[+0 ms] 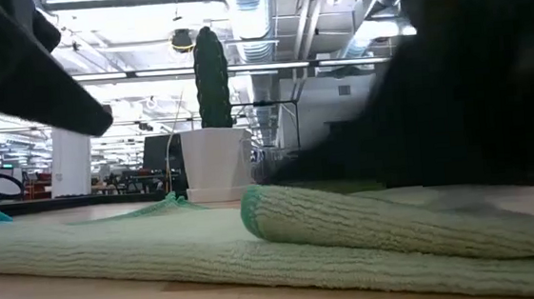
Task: Fold microfiber towels
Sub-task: Fold the light green towel
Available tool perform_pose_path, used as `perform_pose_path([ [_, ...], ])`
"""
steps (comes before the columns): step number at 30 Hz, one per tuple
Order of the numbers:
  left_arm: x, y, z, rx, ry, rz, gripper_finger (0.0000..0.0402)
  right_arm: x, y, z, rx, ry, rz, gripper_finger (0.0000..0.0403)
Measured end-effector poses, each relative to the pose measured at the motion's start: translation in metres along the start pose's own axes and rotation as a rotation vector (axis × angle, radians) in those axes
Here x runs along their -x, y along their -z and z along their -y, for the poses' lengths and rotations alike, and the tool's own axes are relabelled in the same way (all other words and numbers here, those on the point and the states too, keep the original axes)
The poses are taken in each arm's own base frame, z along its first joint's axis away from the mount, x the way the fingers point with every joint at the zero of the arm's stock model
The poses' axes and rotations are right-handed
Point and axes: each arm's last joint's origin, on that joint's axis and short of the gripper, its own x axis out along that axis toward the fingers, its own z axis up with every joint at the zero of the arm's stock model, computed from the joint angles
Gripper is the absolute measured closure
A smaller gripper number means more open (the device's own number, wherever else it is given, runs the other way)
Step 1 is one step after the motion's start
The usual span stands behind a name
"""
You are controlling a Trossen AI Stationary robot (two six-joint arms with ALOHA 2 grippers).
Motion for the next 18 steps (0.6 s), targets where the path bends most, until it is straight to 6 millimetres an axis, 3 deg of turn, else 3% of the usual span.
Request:
perform_pose_path([
  [3, 0.003, -0.001, 0.000, 0.019, 0.003, 0.006, 0.0401, 0.007, -0.014, -0.009, -0.024, -0.036, 0.081, 0.0375],
  [12, 0.005, 0.035, -0.003, 0.173, -0.046, 0.047, 0.0401, -0.002, 0.026, -0.011, -0.072, -0.075, -0.015, 0.0381],
  [18, 0.015, 0.044, -0.001, 0.242, -0.037, 0.064, 0.0401, -0.005, 0.029, -0.010, -0.077, -0.072, -0.031, 0.0374],
])
